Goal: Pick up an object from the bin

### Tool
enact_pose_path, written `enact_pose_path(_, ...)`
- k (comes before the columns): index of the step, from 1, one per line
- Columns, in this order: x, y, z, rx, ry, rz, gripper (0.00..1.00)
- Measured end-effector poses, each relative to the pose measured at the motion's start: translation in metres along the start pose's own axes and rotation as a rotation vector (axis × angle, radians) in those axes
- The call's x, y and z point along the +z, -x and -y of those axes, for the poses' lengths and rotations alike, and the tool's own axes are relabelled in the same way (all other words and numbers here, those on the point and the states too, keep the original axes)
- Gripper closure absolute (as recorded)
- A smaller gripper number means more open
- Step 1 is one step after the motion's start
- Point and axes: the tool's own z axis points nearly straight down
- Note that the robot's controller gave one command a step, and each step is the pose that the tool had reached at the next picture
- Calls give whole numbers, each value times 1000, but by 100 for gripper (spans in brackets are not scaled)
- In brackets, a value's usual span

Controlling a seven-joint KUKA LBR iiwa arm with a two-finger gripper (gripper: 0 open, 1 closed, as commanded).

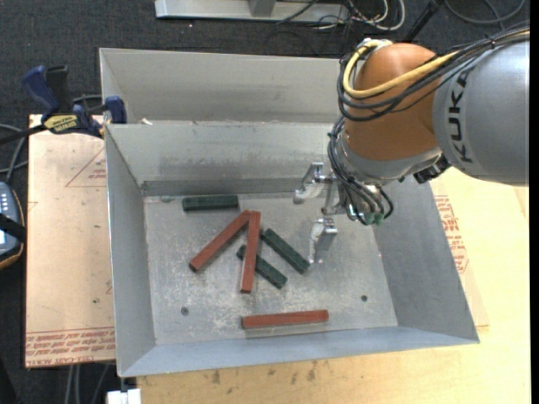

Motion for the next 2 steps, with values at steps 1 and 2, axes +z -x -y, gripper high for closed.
enact_pose_path(1, -4, 2, 0, 1, 0, 8, 0)
enact_pose_path(2, 41, 6, -28, 255, 2, 16, 0)
